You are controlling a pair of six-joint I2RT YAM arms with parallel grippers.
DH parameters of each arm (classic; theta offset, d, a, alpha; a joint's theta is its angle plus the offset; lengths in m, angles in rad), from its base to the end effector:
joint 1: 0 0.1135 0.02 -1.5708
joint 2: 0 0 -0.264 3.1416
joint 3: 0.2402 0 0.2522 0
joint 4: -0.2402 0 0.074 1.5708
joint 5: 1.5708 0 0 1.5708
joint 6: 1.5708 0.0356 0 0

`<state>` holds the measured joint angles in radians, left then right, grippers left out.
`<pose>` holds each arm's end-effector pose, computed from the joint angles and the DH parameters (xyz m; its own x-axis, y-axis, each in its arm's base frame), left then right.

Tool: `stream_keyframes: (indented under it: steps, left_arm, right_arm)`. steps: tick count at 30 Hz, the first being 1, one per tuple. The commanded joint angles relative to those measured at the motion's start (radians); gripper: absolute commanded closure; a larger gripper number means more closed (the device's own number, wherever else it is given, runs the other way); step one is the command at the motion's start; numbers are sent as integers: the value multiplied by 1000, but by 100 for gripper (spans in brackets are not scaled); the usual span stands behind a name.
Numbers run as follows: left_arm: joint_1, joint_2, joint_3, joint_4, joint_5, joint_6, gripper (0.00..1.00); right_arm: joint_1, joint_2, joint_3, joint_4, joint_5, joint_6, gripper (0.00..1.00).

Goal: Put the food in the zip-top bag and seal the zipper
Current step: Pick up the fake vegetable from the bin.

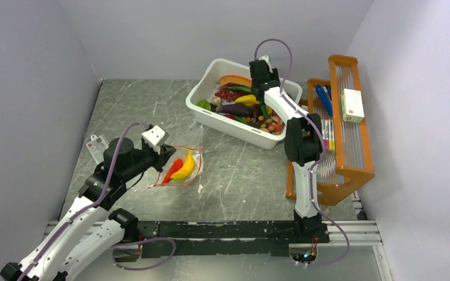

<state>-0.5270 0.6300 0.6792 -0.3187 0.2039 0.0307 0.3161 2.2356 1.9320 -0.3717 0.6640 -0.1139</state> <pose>0.1289 -0.0833 0.3120 -0.2097 0.1568 -0.9651 0.6680 0.7438 -0.0243 0.4955 0.1390 0.2415 -0.6144 -0.2951 -0.7317 0.1435 0.8701 -0.4715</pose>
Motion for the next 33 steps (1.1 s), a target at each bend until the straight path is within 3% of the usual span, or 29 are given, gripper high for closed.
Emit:
stream_keyframes:
  steps: [1,10,13,20,27,33]
  left_arm:
    - [4,-25,-5,44,-3,14,93]
    - [4,-19,-5,47,9,15,93]
    - [4,-19,-4,46,13,15,93]
    - [4,-23,-7,50,11,15,93]
    - [4,-11,0,46,25,15,93]
    - [4,-18,-4,50,12,15,93]
  right_arm:
    - [-20,-25,-27,-22,141,76,50]
    - [-56,6,-61,-61,183,108,49]
    - [-63,15,-84,-46,213,88,45]
    - [-86,0,-142,-2,140,99,46]
    - [-90,55,-83,-66,136,108,46]
    - [-85,4,-98,-40,115,98,60]
